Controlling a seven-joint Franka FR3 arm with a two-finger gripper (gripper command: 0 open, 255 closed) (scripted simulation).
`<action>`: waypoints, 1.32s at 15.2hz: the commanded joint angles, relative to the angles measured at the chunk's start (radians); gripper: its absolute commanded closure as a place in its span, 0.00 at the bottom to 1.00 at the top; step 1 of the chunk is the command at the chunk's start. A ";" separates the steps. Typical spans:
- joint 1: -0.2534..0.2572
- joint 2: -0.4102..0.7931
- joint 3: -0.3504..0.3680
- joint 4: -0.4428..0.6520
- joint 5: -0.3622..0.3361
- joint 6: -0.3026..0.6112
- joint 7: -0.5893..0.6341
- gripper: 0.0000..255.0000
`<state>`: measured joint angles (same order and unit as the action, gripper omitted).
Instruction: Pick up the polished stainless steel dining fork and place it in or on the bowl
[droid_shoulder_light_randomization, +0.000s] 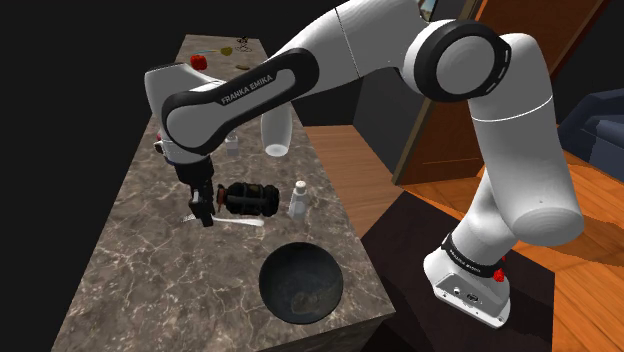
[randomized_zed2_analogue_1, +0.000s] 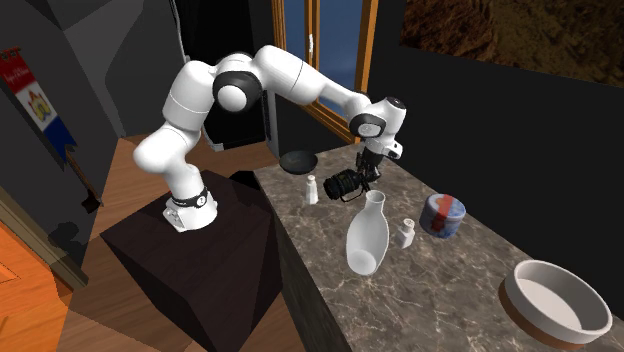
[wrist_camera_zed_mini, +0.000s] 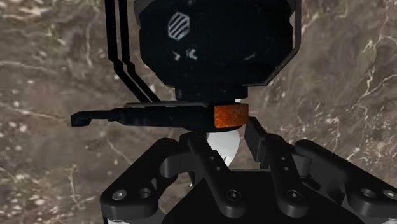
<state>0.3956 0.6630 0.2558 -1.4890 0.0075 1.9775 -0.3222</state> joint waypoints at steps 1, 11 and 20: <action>0.000 0.002 -0.001 0.000 -0.001 0.000 0.000 1.00; -0.003 -0.036 0.004 0.021 0.005 -0.059 0.004 1.00; -0.005 -0.080 0.010 0.075 0.013 -0.155 0.011 1.00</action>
<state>0.3917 0.5876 0.2660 -1.4220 0.0196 1.8351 -0.3105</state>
